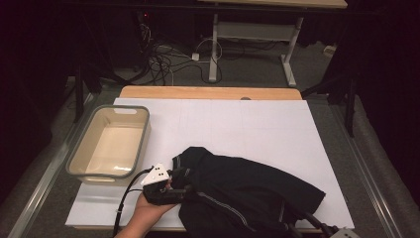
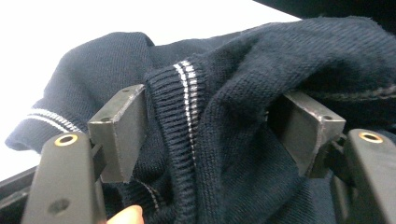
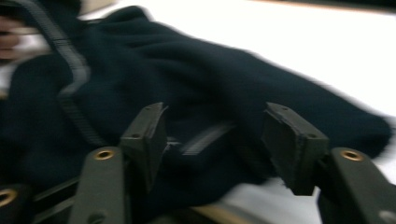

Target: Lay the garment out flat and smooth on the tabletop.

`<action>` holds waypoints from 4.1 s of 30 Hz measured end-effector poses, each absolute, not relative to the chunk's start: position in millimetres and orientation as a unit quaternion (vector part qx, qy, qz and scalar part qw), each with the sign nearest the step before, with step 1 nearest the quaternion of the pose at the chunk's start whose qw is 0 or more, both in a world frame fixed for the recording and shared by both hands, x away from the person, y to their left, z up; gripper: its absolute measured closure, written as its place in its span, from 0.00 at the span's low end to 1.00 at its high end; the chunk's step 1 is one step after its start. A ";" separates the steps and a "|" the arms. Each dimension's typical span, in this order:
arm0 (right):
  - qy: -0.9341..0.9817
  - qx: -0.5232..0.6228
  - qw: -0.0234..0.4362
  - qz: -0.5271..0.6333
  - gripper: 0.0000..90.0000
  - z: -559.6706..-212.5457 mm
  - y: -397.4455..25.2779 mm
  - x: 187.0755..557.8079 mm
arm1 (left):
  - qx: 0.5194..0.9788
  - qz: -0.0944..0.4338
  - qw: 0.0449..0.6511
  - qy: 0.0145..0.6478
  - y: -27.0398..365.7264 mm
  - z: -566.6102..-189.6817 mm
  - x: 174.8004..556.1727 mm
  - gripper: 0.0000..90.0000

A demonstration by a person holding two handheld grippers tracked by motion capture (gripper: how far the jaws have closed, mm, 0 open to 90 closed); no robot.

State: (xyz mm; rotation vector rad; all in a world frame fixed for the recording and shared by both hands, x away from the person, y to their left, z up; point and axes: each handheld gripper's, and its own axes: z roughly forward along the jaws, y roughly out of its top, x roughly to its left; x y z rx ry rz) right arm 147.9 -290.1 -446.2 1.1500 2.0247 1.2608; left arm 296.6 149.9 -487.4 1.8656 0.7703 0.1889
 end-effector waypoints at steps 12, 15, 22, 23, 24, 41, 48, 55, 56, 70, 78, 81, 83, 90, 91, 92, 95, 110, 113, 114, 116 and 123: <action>0.793 0.404 0.207 0.406 0.45 -482.1 -263.9 166.1 | 0.780 0.072 0.526 0.330 156.6 -489.1 292.4 0.31; 0.794 0.400 0.214 0.404 0.61 -484.6 -263.7 171.2 | 0.785 0.066 0.519 0.332 154.5 -492.5 290.7 0.31; 0.777 0.385 0.243 0.435 0.83 -471.3 -268.0 182.2 | 0.793 0.075 0.511 0.323 151.9 -492.2 288.9 0.56; 0.772 0.385 0.252 0.439 0.84 -468.7 -269.8 183.2 | 0.793 0.081 0.512 0.319 151.0 -492.1 287.4 0.62; 0.766 0.386 0.260 0.444 0.85 -466.2 -271.5 184.0 | 0.795 0.087 0.512 0.313 150.4 -491.8 285.9 0.67; 0.711 0.388 0.295 0.507 0.86 -436.0 -288.6 192.3 | 0.746 0.117 0.583 0.299 158.7 -451.3 254.9 0.81; 0.680 0.370 0.331 0.540 0.87 -407.0 -285.5 197.0 | 0.724 0.172 0.605 0.284 154.4 -423.3 242.8 0.81; 0.681 0.383 0.332 0.528 0.86 -401.3 -284.7 249.4 | 0.724 0.166 0.586 0.323 131.5 -421.3 303.2 0.81; 0.684 0.388 0.326 0.524 0.86 -402.5 -283.9 264.0 | 0.722 0.161 0.587 0.329 128.1 -423.9 315.6 0.81; 0.675 0.508 0.304 0.442 0.44 -342.3 -276.5 487.9 | 0.735 0.193 0.478 0.439 104.6 -376.9 490.2 0.55; 0.705 0.476 0.285 0.443 0.45 -387.9 -284.9 430.1 | 0.748 0.141 0.526 0.381 110.9 -430.1 421.8 0.48; 0.713 0.465 0.282 0.443 0.45 -401.1 -286.3 396.0 | 0.750 0.135 0.536 0.364 119.5 -444.6 384.7 0.48; 0.715 0.461 0.276 0.447 0.45 -409.4 -287.6 373.7 | 0.753 0.135 0.536 0.357 127.0 -454.3 360.2 0.48; 0.723 0.457 0.257 0.449 0.44 -440.5 -286.1 301.0 | 0.774 0.116 0.514 0.350 161.9 -480.0 297.7 0.48; 0.729 0.455 0.257 0.443 0.44 -444.8 -284.9 292.3 | 0.776 0.118 0.513 0.347 166.0 -482.7 292.5 0.48; 0.731 0.452 0.258 0.441 0.44 -448.8 -284.4 284.1 | 0.778 0.121 0.512 0.344 170.0 -485.7 288.4 0.48; 0.739 0.448 0.250 0.437 0.44 -456.9 -282.8 266.1 | 0.777 0.129 0.511 0.344 177.1 -492.0 286.9 0.48; 0.753 0.428 0.253 0.430 0.42 -476.5 -286.1 236.9 | 0.796 0.131 0.500 0.315 167.1 -492.5 295.4 0.25; 0.756 0.429 0.249 0.428 0.42 -479.3 -286.3 235.5 | 0.793 0.127 0.507 0.311 168.8 -492.7 295.2 0.25; 0.755 0.430 0.248 0.428 0.42 -479.4 -286.2 234.0 | 0.792 0.127 0.510 0.310 169.3 -492.7 294.9 0.25; 0.755 0.429 0.251 0.428 0.42 -479.2 -286.3 231.0 | 0.791 0.124 0.515 0.308 169.9 -492.8 295.0 0.25; 0.751 0.436 0.254 0.426 0.42 -479.1 -291.7 220.8 | 0.787 0.108 0.520 0.313 171.7 -493.3 298.5 0.17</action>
